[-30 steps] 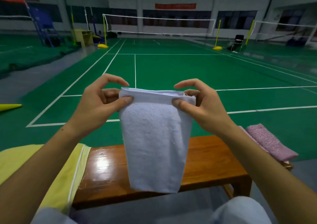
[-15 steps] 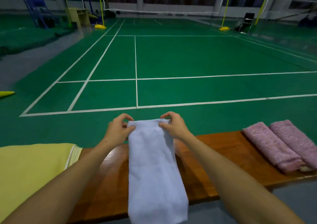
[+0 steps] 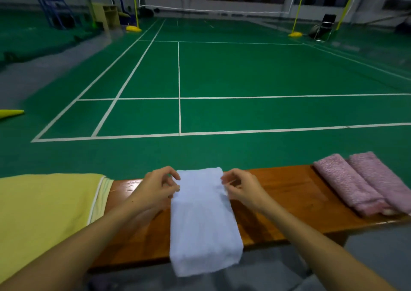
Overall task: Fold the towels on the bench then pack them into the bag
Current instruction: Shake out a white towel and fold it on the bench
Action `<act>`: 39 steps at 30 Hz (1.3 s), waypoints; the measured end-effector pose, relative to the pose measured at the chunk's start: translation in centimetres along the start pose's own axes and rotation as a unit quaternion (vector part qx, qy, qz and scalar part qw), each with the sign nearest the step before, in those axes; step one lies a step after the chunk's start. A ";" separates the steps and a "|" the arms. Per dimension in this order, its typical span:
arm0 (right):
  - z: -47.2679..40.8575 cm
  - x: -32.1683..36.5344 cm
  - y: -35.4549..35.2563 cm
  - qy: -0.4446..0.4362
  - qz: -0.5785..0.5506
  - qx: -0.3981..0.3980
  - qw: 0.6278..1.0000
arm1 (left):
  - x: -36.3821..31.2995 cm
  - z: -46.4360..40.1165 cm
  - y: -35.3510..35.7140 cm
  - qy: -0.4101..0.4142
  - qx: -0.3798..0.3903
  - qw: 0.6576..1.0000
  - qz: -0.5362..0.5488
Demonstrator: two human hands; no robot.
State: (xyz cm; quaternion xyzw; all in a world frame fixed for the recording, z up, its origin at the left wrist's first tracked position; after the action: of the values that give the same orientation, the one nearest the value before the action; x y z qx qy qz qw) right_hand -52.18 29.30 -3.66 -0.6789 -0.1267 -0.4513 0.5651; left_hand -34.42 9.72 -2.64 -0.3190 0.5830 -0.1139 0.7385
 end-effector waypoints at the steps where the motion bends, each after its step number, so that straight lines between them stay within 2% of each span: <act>1: 1.9 0.7 1.3 -0.016 0.010 0.026 0.999 | -0.4 1.3 1.2 0.013 0.017 1.000 0.012; 3: 5.0 1.0 3.4 -0.027 0.063 0.063 0.996 | -1.1 3.5 3.6 0.036 0.053 0.998 0.015; 7: 8.8 0.2 5.7 -0.049 0.171 0.110 0.978 | -0.8 6.3 6.8 0.081 0.113 0.988 -0.073; 11: 10.8 -0.8 6.6 -0.062 0.217 0.150 0.963 | -0.5 9.0 8.0 0.140 0.110 0.960 -0.216; 14: 11.2 -1.2 7.7 -0.075 0.271 0.168 0.945 | -0.2 10.4 9.4 0.170 0.106 0.917 -0.346; 17: 11.2 -1.4 8.7 -0.097 0.353 0.142 0.919 | 0.3 11.1 10.8 0.193 0.079 0.867 -0.453; 20: 10.9 -1.0 9.0 -0.113 0.393 0.112 0.905 | -0.3 11.2 11.2 0.214 0.036 0.854 -0.473; 25: 11.2 0.4 8.7 -0.156 0.379 0.050 0.911 | -2.4 12.0 11.5 0.292 -0.014 0.861 -0.415; 28: 11.5 1.2 7.6 -0.181 0.330 0.018 0.926 | -2.5 12.0 10.4 0.296 -0.010 0.898 -0.326; 30: 11.6 0.9 6.9 -0.176 0.280 0.019 0.944 | -2.1 11.5 9.2 0.261 0.001 0.937 -0.234; 32: 11.5 0.2 6.3 -0.140 0.199 0.031 0.970 | -2.5 11.3 7.8 0.215 0.013 0.969 -0.123; 35: 11.7 0.4 4.6 -0.078 0.003 0.042 0.996 | -3.7 10.8 6.2 0.173 0.006 0.985 -0.024; 37: 11.7 0.8 3.8 -0.057 -0.156 0.054 0.985 | -3.5 10.0 5.6 0.136 -0.002 0.990 0.044; 39: 11.3 0.3 3.4 -0.021 -0.254 0.041 0.966 | -2.5 9.1 6.0 0.075 0.010 0.986 0.148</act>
State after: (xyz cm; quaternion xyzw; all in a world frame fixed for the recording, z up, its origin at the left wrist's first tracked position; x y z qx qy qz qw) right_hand -44.41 38.10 -5.14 -0.6097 -0.3251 -0.5605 0.4566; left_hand -27.90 18.77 -3.21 -0.2123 0.6762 -0.0333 0.7046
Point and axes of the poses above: each hand's wrist, its own z-axis away from the middle knuckle, its own y-axis out of the palm, x = y × z, the point moved 10 cm from there along -z, towards the middle knuckle, and after that the axes turned 11 degrees about x, right-handed, at the moved point
